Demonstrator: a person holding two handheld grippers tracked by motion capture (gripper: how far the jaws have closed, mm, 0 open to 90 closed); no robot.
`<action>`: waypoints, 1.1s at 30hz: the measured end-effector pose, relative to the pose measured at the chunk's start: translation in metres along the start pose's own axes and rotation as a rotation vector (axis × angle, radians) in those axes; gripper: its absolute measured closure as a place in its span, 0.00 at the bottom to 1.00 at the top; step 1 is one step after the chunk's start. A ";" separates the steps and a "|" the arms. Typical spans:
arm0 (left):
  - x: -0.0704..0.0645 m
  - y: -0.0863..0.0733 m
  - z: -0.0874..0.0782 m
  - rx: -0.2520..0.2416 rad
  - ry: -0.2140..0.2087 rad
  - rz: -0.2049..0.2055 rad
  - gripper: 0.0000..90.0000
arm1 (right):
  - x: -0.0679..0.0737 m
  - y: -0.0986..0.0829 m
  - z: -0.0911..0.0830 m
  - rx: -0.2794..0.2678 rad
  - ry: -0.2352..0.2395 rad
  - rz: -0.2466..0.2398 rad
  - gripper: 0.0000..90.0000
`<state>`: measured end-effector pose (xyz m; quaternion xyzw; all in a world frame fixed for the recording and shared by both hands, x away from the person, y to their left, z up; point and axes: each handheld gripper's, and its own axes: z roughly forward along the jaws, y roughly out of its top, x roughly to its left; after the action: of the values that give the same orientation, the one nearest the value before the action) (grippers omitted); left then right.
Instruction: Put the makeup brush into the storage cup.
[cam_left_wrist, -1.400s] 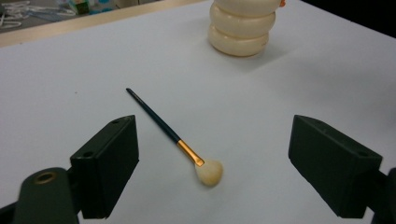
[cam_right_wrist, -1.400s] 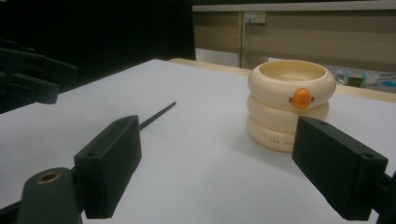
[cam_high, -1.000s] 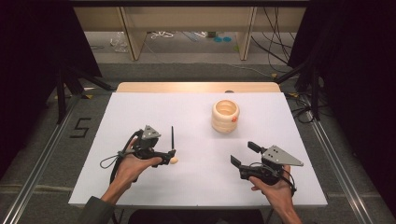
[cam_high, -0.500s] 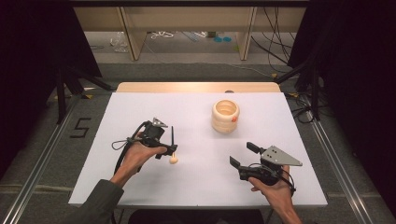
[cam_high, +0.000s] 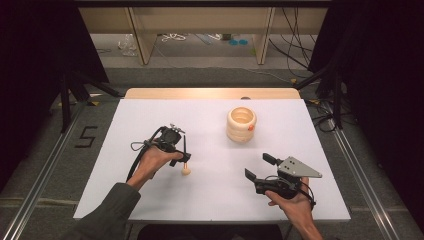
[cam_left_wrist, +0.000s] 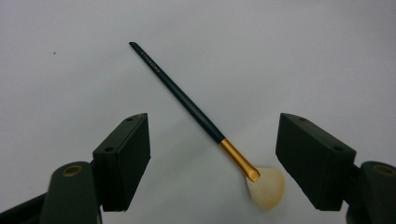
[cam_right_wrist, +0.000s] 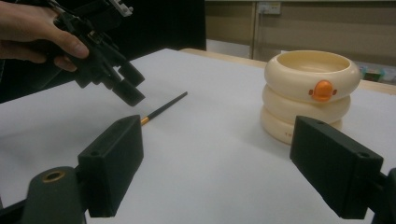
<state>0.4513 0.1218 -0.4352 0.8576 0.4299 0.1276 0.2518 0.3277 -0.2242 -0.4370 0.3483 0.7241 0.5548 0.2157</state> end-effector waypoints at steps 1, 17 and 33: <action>0.000 0.002 0.000 0.016 0.000 0.003 0.29 | 0.000 0.000 0.001 -0.004 0.001 0.001 0.20; 0.000 0.013 0.010 0.086 0.023 0.014 0.33 | 0.001 -0.001 0.003 -0.011 0.027 0.004 0.21; 0.001 0.016 0.020 0.110 0.025 -0.010 0.36 | 0.002 -0.001 0.003 -0.006 0.028 0.001 0.21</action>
<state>0.4718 0.1083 -0.4429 0.8663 0.4438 0.1131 0.1997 0.3282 -0.2214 -0.4387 0.3402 0.7253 0.5618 0.2064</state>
